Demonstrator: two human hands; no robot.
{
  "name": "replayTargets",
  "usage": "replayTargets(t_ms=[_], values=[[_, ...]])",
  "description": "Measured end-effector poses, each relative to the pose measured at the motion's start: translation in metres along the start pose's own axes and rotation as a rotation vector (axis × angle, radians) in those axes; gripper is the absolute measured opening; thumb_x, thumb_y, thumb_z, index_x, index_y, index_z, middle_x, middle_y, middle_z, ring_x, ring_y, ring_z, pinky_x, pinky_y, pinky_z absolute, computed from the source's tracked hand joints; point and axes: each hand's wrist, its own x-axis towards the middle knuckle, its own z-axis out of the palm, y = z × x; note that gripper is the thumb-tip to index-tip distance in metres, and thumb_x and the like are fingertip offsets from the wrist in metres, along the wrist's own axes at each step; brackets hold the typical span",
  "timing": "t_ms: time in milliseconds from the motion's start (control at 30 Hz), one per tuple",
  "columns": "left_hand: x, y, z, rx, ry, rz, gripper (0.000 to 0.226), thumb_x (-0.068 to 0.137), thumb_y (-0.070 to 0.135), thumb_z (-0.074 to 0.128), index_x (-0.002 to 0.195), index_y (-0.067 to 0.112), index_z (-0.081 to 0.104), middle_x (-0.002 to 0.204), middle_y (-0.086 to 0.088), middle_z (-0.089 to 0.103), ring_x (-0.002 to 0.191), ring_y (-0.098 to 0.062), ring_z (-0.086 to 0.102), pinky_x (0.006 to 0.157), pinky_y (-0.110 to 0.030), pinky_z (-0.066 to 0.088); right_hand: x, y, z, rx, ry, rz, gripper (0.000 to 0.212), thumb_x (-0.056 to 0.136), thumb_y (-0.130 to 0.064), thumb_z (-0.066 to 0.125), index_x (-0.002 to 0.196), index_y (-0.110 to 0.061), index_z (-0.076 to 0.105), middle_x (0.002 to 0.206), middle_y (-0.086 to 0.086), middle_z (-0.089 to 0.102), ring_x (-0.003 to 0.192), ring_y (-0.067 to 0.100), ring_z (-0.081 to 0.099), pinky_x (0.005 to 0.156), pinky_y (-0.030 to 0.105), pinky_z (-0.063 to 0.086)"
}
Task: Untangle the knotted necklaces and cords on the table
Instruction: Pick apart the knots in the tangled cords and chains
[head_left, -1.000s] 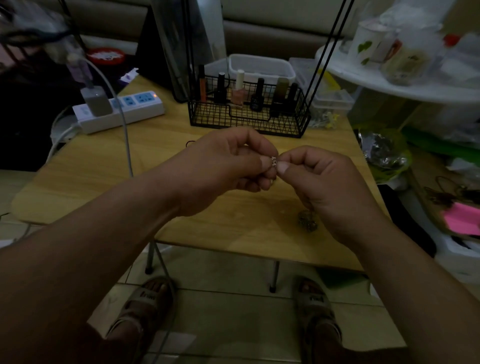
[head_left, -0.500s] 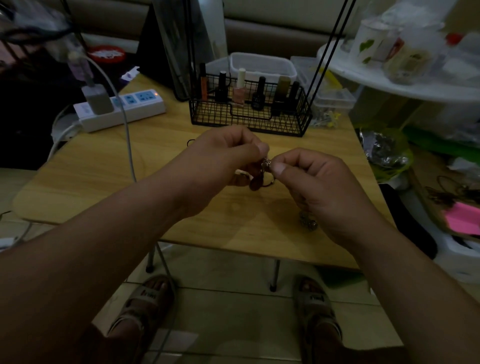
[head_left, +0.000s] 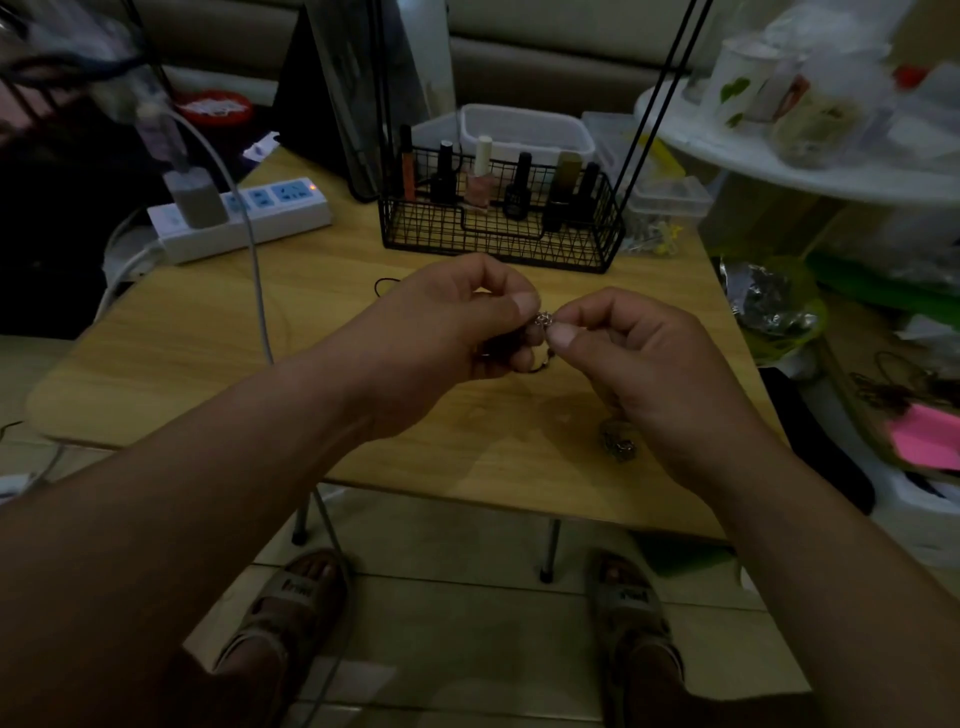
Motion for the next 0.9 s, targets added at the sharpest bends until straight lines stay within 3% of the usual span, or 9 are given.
replayTargets(t_ms=[100,200,333,433,533,700,900], values=[[-0.0007,0.0004,-0.0012,0.032,0.001,0.013,0.008,0.102,0.007,0.061,0.109,0.007,0.061,0.087,-0.005,0.07,0.079,-0.017,0.065,0.081,-0.034,0.054,-0.0014,0.0003,-0.0016,-0.034,0.003,-0.023,0.006,0.095,-0.016,0.071,0.1,-0.016,0.073,0.063,0.0,0.058,0.055,0.004,0.052,0.052,0.016,0.041],[-0.0001,-0.0012,-0.001,0.063,0.004,0.028,0.008,0.101,0.005,0.062,0.109,0.007,0.061,0.086,-0.006,0.07,0.077,-0.015,0.066,0.081,-0.032,0.055,-0.0039,-0.0011,-0.001,-0.096,0.024,-0.06,0.004,0.095,-0.015,0.071,0.099,-0.016,0.073,0.072,-0.001,0.072,0.062,0.001,0.062,0.056,0.014,0.045],[-0.0001,-0.0017,-0.0004,0.106,0.0,0.048,0.008,0.1,0.007,0.064,0.108,0.006,0.063,0.087,-0.006,0.071,0.079,-0.015,0.067,0.082,-0.031,0.056,-0.0038,-0.001,-0.0003,-0.183,0.08,-0.095,0.005,0.096,-0.019,0.071,0.092,-0.019,0.074,0.081,0.002,0.074,0.062,0.0,0.06,0.057,0.014,0.045],[-0.0006,-0.0032,0.0029,0.188,0.009,0.074,0.013,0.097,0.006,0.068,0.109,0.007,0.063,0.083,-0.002,0.072,0.079,-0.013,0.068,0.081,-0.028,0.055,-0.0035,0.0001,0.0,-0.22,0.104,-0.097,0.006,0.095,-0.021,0.071,0.089,-0.023,0.073,0.081,0.003,0.073,0.067,0.013,0.064,0.055,0.021,0.048],[-0.0009,-0.0044,0.0036,0.265,0.029,0.101,0.016,0.096,0.005,0.069,0.11,0.009,0.063,0.092,-0.011,0.074,0.08,-0.013,0.069,0.08,-0.027,0.057,-0.0033,0.0009,0.0011,-0.228,0.112,-0.102,0.007,0.094,-0.02,0.071,0.089,-0.023,0.072,0.08,0.003,0.072,0.074,0.022,0.066,0.063,0.033,0.052],[-0.0021,-0.0017,-0.0012,0.471,0.008,0.144,0.016,0.096,0.011,0.071,0.108,0.02,0.064,0.089,0.001,0.073,0.082,-0.007,0.07,0.078,-0.025,0.059,-0.0008,0.0027,-0.0025,-0.233,0.128,-0.107,0.008,0.095,-0.02,0.071,0.089,-0.025,0.071,0.067,-0.008,0.061,0.058,0.004,0.052,0.053,0.02,0.042],[-0.0036,-0.0048,0.0008,0.552,-0.042,0.092,0.011,0.094,0.015,0.074,0.101,0.023,0.07,0.092,0.002,0.076,0.084,-0.009,0.072,0.081,-0.036,0.062,-0.0009,-0.0011,-0.0059,-0.256,0.127,-0.127,0.006,0.099,-0.021,0.068,0.094,-0.025,0.07,0.081,-0.005,0.068,0.073,0.006,0.061,0.062,0.016,0.046]])
